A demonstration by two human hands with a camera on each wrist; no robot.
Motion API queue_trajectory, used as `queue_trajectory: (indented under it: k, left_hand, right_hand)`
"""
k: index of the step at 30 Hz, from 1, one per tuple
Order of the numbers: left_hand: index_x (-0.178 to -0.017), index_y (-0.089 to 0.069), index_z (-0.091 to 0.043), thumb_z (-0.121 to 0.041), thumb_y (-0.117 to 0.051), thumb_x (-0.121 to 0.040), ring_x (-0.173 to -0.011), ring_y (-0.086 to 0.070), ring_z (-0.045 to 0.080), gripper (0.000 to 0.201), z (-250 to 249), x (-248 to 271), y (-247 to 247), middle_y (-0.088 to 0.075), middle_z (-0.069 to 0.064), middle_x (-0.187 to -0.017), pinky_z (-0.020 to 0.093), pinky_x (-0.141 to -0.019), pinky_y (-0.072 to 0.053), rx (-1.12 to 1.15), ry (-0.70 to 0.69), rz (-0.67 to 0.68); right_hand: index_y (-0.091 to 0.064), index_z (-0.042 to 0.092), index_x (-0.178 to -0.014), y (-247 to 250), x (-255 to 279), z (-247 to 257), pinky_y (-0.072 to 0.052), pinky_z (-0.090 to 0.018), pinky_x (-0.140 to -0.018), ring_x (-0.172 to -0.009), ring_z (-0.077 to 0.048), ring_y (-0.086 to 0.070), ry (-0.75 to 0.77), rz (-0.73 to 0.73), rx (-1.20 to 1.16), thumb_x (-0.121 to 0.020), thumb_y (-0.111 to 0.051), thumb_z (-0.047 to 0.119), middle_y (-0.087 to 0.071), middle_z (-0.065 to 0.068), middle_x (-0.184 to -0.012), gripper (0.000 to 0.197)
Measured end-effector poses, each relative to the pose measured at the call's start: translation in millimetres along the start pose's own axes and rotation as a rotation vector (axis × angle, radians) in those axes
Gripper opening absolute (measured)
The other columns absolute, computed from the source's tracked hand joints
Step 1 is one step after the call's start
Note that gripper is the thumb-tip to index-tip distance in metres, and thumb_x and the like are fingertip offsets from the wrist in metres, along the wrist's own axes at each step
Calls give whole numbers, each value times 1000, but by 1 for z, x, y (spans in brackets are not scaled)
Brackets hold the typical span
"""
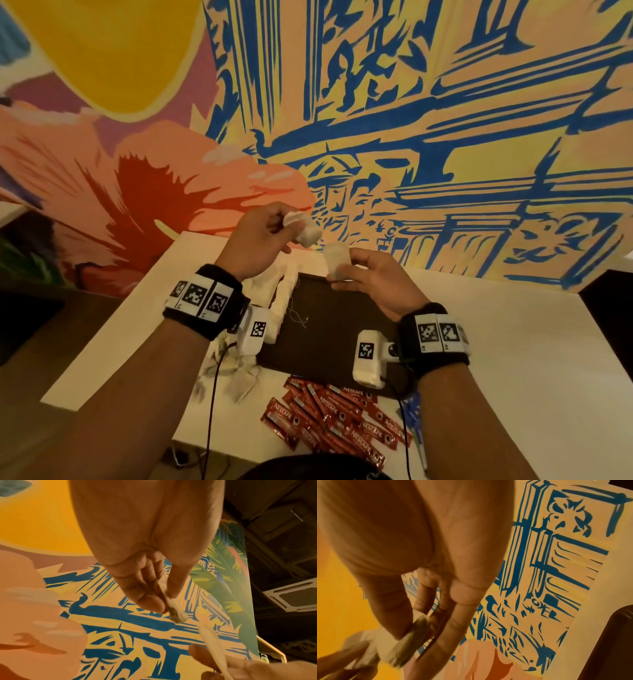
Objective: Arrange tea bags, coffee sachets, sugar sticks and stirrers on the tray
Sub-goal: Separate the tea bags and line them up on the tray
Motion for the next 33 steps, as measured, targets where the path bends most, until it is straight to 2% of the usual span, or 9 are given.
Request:
queue_trajectory:
  k: [3, 6, 11, 14, 17, 22, 28, 31, 33]
  left_hand:
    - [-107, -66, -3, -11, -67, -95, -76, -69, 13, 14, -6, -2, -2, -74, -2, -88, 27, -64, -56, 5, 9, 31]
    - [-106, -68, -11, -14, -69, -94, -79, -70, 14, 12, -10, 1, -12, -75, -3, -88, 28, -67, -57, -62, 13, 148]
    - [-103, -71, -17, -22, -69, -94, -77, -69, 13, 10, -7, 8, -22, -75, -2, -89, 38, -74, -58, -158, 26, 278]
    - [-107, -71, -17, -26, -65, -97, -77, -70, 10, 15, -5, 10, -22, -76, 0, -92, 33, -74, -58, -164, 49, 300]
    - [-107, -72, -18, -33, -61, -99, -80, -70, 8, 20, 0, 11, -23, -75, -3, -94, 28, -74, -60, -160, 69, 344]
    - [-106, -74, -15, -26, -74, -91, -76, -68, 6, 19, 10, 1, -13, -74, -5, -91, 22, -70, -54, -195, 31, 358]
    - [-103, -75, -18, -27, -75, -89, -77, -71, 21, 16, 30, -16, 5, -74, 3, -91, 31, -74, -55, -210, 50, 349]
    - [-99, -76, -16, -23, -76, -89, -72, -68, 11, 13, 42, -19, 14, -72, -5, -84, 17, -67, -49, -207, 62, 335]
    - [-99, -76, -13, -20, -76, -88, -67, -65, 6, 12, 51, -20, 16, -72, -7, -78, 15, -64, -48, -206, 84, 343]
  right_hand:
    - [-67, 11, -125, -7, 0, 0, -62, -39, -83, -98, -35, -72, -13, 64, 21, -89, -69, -6, -68, -15, -111, 40]
    - [-64, 12, -127, -14, -3, -1, -62, -42, -86, -100, -41, -70, -8, 115, 57, -88, -69, -8, -66, -24, -112, 44]
    - [-70, 3, -117, -18, -7, -5, -61, -36, -86, -92, -31, -71, 13, 126, 59, -93, -68, 1, -70, -19, -109, 24]
    - [-73, 1, -110, -16, -12, -11, -62, -32, -84, -88, -27, -71, 14, 80, 60, -96, -67, 11, -73, -14, -101, 18]
    - [-73, -1, -108, -15, -19, -17, -60, -37, -89, -92, -30, -73, 9, 53, 82, -95, -68, 15, -74, -17, -103, 21]
    - [-74, 1, -110, -22, -35, -17, -59, -42, -93, -96, -35, -72, 27, 74, 105, -92, -72, 12, -70, -22, -110, 21]
    - [-75, 1, -104, -28, -59, -28, -56, -52, -96, -99, -40, -71, 1, 57, 151, -87, -78, 15, -73, -20, -106, 22]
    - [-74, -3, -103, -36, -70, -36, -57, -53, -93, -98, -41, -70, -18, 68, 179, -88, -77, 13, -71, -25, -105, 23]
    - [-73, -5, -103, -43, -75, -43, -57, -50, -91, -94, -36, -69, -36, 94, 194, -87, -76, 11, -70, -29, -106, 22]
Point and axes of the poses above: each hand's wrist, its own x-axis away from the middle knuckle, its own y-axis out of the back of the hand, z = x × y, the point moved 6 cm from there along -x, towards the middle knuckle
